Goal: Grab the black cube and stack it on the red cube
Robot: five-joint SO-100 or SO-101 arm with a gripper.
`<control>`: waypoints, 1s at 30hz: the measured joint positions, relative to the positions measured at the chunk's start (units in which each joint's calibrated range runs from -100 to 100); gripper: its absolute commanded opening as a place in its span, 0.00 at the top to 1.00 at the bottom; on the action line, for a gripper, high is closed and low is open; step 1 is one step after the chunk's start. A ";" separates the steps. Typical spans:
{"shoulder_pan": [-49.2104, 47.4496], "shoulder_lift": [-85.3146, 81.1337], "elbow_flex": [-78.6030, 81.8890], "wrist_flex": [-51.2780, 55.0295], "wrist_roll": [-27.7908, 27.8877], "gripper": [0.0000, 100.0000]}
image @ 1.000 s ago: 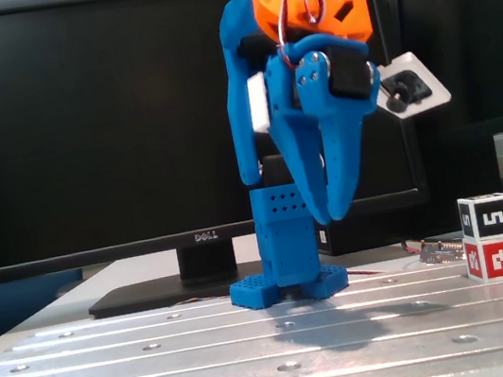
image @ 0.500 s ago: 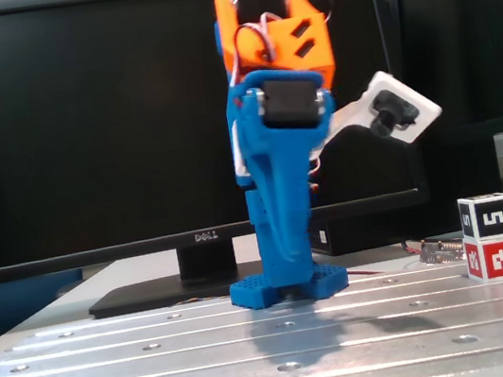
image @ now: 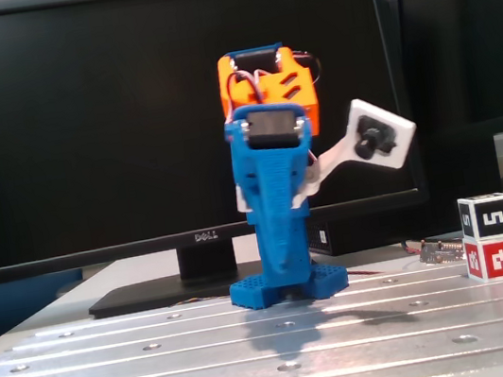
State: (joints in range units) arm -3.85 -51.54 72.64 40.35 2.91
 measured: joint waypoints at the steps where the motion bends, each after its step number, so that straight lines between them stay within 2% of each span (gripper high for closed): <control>1: 0.15 -1.35 1.00 -0.09 0.00 0.98; 11: 1.33 -17.51 12.59 -0.17 0.00 0.98; 16: 0.81 -25.96 17.57 -0.09 -1.68 0.98; 26: 0.52 -37.29 24.00 4.13 -1.99 0.98; 30: 0.52 -40.93 25.82 4.81 -4.09 0.98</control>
State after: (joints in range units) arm -3.33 -92.47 98.46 45.17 -1.18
